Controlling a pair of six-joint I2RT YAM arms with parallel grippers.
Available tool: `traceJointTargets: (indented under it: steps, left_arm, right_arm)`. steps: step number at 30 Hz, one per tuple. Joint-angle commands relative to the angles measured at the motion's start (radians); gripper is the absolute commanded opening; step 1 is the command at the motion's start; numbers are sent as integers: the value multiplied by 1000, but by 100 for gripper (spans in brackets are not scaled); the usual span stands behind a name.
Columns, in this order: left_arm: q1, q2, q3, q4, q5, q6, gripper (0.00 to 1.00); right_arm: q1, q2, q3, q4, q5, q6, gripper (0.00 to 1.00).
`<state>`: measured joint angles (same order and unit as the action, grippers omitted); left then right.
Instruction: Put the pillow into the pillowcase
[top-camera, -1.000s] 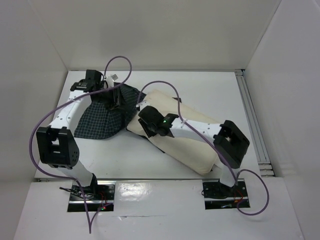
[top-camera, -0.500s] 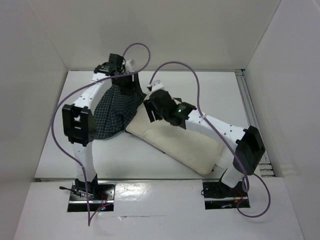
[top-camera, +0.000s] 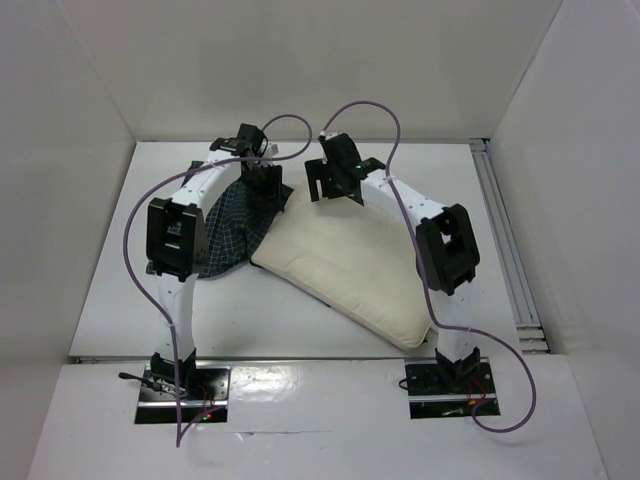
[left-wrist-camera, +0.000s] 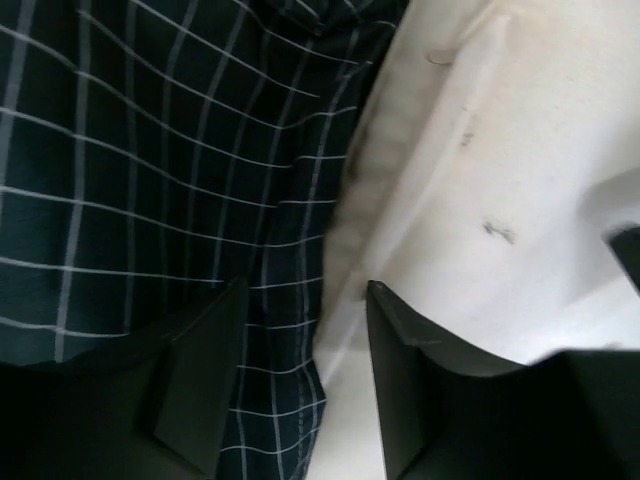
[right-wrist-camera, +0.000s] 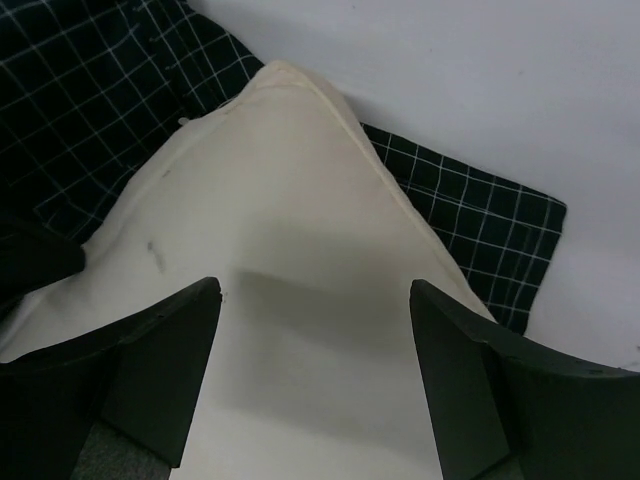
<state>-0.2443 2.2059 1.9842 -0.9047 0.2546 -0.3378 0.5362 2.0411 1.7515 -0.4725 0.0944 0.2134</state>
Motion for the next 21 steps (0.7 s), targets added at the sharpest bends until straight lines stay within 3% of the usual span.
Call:
traceJointTargets:
  steps: [1, 7, 9, 10, 11, 12, 13, 14, 15, 16, 21]
  left_arm:
    - [5, -2, 36, -16, -75, 31, 62]
    - [-4, 58, 85, -99, -143, 68, 59]
    - [-4, 58, 58, -99, -100, 68, 50]
    - [-4, 67, 47, -99, -80, 68, 40]
    - [-4, 67, 27, -99, -55, 68, 29]
    - [-4, 67, 18, -99, 16, 68, 5]
    - [9, 67, 18, -99, 49, 68, 0]
    - [10, 67, 7, -99, 76, 68, 0]
    - [25, 57, 7, -86, 122, 68, 0]
    - [48, 45, 7, -67, 147, 68, 0]
    - [141, -83, -39, 71, 314, -25, 0]
  right_arm:
    - [-36, 78, 71, 38, -140, -23, 83]
    - [-48, 177, 132, 34, -252, -48, 80]
    - [-48, 177, 109, 44, -298, -48, 74]
    - [-48, 168, 91, 57, -308, -48, 69]
    - [-57, 168, 82, 73, -320, -48, 56]
    - [-58, 154, 57, 84, -346, -48, 51]
    - [-58, 136, 43, 115, -360, -48, 44]
    - [-58, 125, 30, 127, -378, -48, 35]
    - [-67, 116, 11, 138, -416, -48, 14]
    - [-67, 99, 11, 152, -439, -58, 2]
    - [-67, 12, -73, 184, -525, -144, 0]
